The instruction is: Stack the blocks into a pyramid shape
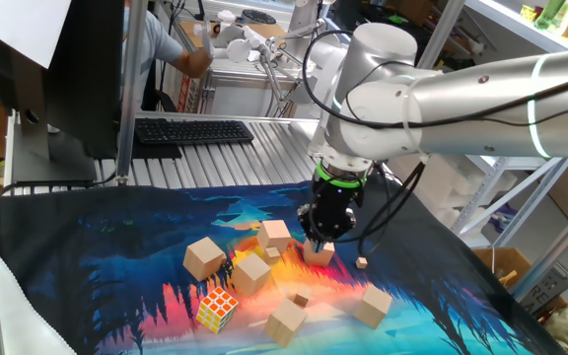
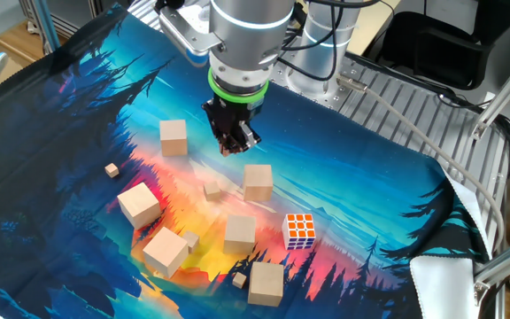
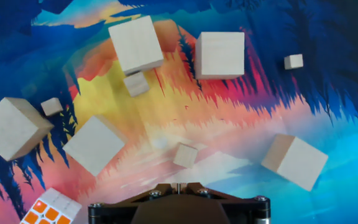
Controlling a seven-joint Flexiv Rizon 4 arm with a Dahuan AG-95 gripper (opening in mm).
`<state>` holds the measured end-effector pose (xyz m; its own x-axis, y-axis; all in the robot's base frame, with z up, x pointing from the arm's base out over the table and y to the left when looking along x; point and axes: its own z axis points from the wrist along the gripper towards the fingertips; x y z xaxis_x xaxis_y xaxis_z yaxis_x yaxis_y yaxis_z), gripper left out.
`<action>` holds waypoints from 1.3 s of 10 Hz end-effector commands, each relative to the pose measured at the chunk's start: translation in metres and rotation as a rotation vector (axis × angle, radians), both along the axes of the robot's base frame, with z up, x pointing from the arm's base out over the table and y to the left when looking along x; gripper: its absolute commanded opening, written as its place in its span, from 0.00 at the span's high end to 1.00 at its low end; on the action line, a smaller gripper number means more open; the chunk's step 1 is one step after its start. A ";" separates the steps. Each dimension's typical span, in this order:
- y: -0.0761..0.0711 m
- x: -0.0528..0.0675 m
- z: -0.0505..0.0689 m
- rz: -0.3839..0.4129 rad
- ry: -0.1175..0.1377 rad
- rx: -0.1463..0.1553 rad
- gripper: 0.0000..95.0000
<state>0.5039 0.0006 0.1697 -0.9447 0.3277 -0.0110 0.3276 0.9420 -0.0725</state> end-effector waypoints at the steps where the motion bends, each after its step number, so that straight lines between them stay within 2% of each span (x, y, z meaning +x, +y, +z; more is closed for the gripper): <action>1: 0.000 0.006 0.001 -0.045 -0.010 -0.001 0.80; 3: -0.002 0.017 -0.001 -0.080 -0.013 -0.004 0.80; 4: -0.004 0.021 -0.002 -0.072 -0.014 -0.009 0.80; 5: -0.006 0.023 -0.003 -0.069 -0.014 -0.009 0.60; 9: -0.021 0.035 -0.011 -0.070 -0.025 -0.017 0.60; 13: -0.036 0.047 -0.017 -0.006 -0.023 -0.021 0.60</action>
